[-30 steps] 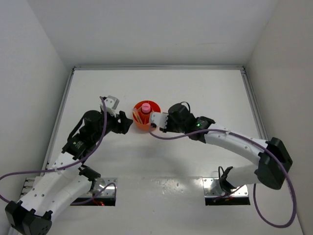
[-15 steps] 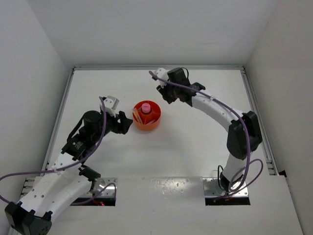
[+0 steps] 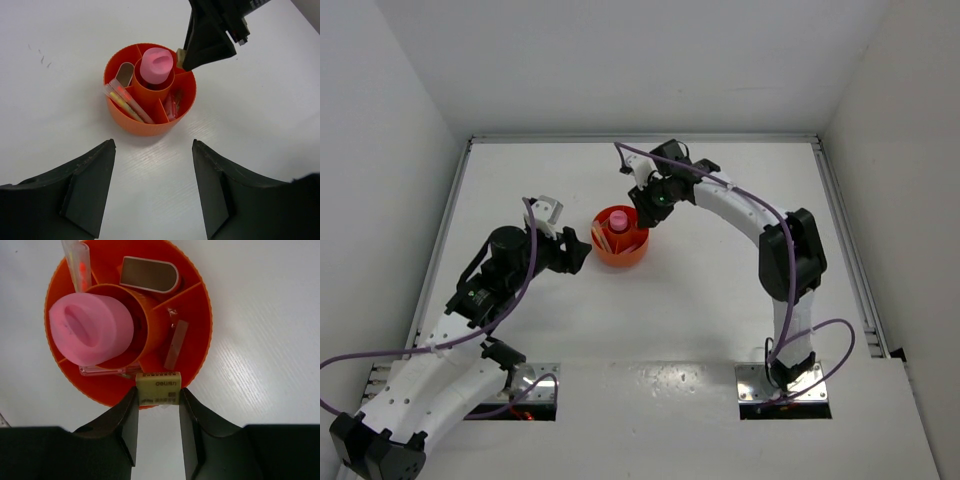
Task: Sort the stationery into containers
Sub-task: Place the stationery in the storage box.
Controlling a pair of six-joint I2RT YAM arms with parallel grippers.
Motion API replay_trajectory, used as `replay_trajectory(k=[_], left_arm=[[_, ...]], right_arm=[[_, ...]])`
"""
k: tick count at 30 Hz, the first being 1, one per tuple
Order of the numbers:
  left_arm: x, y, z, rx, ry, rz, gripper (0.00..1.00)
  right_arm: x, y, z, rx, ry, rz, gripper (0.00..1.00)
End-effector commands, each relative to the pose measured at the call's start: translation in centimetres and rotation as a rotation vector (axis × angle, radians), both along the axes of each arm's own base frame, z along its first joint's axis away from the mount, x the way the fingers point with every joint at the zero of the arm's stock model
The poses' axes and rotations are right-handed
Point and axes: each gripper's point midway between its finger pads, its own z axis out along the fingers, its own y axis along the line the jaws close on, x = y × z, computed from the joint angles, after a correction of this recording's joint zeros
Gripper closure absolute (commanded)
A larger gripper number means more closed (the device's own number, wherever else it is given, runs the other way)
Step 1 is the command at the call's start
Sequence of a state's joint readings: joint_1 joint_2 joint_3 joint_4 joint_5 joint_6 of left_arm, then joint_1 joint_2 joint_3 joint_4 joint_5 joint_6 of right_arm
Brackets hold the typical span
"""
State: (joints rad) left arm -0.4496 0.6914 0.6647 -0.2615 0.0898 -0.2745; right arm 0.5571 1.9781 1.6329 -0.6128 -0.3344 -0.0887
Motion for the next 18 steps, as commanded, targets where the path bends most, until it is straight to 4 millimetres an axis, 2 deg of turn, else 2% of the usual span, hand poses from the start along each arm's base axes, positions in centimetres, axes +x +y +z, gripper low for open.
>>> replay_trajectory(k=[1, 18], left_arm=[[0.1, 0.0, 2.0, -0.027, -0.046, -0.003, 0.31], [0.1, 0.0, 2.0, -0.027, -0.046, -0.003, 0.31]], right_arm=[[0.5, 0.8, 0.9, 0.040, 0.010, 0.013, 1.00], [2.6, 1.1, 0.2, 0.031, -0.053, -0.016, 0.99]])
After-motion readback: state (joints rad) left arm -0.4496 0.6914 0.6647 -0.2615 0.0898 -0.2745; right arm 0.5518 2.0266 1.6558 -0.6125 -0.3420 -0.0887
